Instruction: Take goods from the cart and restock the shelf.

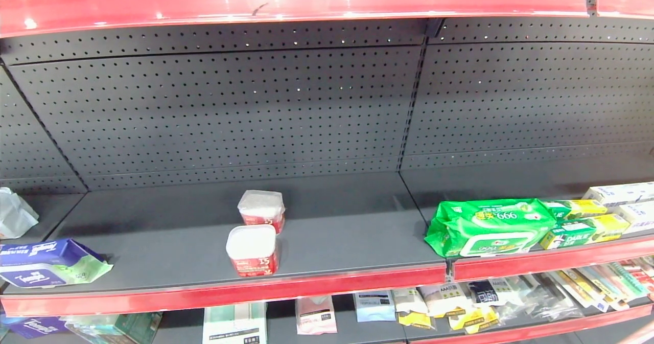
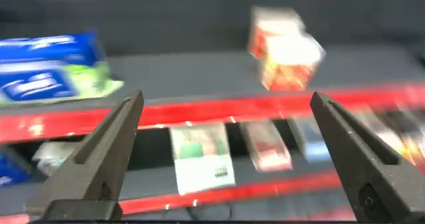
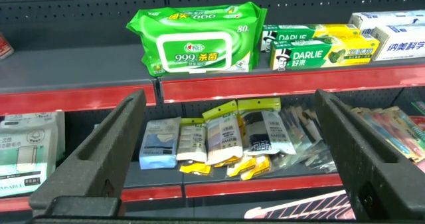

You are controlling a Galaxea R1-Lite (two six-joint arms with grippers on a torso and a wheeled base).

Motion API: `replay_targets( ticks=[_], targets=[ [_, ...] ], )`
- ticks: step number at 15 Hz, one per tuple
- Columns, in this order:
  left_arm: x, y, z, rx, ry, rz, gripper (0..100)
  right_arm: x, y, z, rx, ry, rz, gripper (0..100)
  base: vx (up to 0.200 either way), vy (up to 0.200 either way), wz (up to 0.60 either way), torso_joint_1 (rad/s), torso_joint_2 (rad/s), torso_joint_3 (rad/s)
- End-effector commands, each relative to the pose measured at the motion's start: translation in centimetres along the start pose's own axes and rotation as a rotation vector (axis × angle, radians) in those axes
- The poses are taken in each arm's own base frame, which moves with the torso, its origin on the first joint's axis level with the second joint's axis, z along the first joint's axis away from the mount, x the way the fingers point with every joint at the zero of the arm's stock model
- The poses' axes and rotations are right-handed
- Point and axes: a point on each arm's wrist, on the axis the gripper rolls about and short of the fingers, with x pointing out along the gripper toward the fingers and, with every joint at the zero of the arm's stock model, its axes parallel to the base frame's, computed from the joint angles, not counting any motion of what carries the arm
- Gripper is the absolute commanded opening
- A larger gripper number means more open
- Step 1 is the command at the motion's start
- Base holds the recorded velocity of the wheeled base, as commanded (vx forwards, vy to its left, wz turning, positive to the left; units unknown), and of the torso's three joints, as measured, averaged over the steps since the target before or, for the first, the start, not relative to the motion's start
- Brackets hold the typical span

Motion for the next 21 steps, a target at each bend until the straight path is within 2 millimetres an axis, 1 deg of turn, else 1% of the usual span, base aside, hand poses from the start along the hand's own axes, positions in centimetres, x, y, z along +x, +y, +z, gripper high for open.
replay_targets(
  ticks=[1, 3, 10, 13, 17, 21],
  targets=[
    [-0.50, 0.23, -0.94, 0.003, -0.071, 0.091, 100, 0.01, 0.00, 0.00, -0.001, 0.001, 0.001, 100, 0.000, 0.000, 0.00, 0.000, 0.00, 0.000],
    [-0.43, 0.52, -1.04, 0.002, -0.087, 0.214, 100, 0.01, 0.01, 0.00, -0.002, 0.001, 0.005, 100, 0.000, 0.000, 0.00, 0.000, 0.00, 0.000],
    [-0.32, 0.55, -1.10, 0.017, -0.102, 0.223, 100, 0.00, 0.06, 0.00, -0.007, 0.000, 0.027, 100, 0.000, 0.000, 0.00, 0.000, 0.00, 0.000],
    [-0.32, 0.54, -1.10, 0.080, -0.095, 0.222, 100, 0.00, 0.06, 0.00, -0.007, 0.000, 0.027, 100, 0.000, 0.000, 0.60, 0.002, 0.00, 0.005],
    [-0.32, 0.54, -1.10, 0.083, -0.095, 0.220, 100, 0.00, 0.06, 0.00, -0.007, 0.000, 0.028, 100, 0.000, 0.000, 0.60, 0.005, 0.00, 0.002],
    [-0.32, 0.53, -1.10, 0.083, -0.095, 0.219, 100, 0.00, 0.06, 0.00, -0.004, 0.000, 0.028, 100, 0.000, 0.000, 0.00, 0.000, 0.00, 0.000]
  ],
)
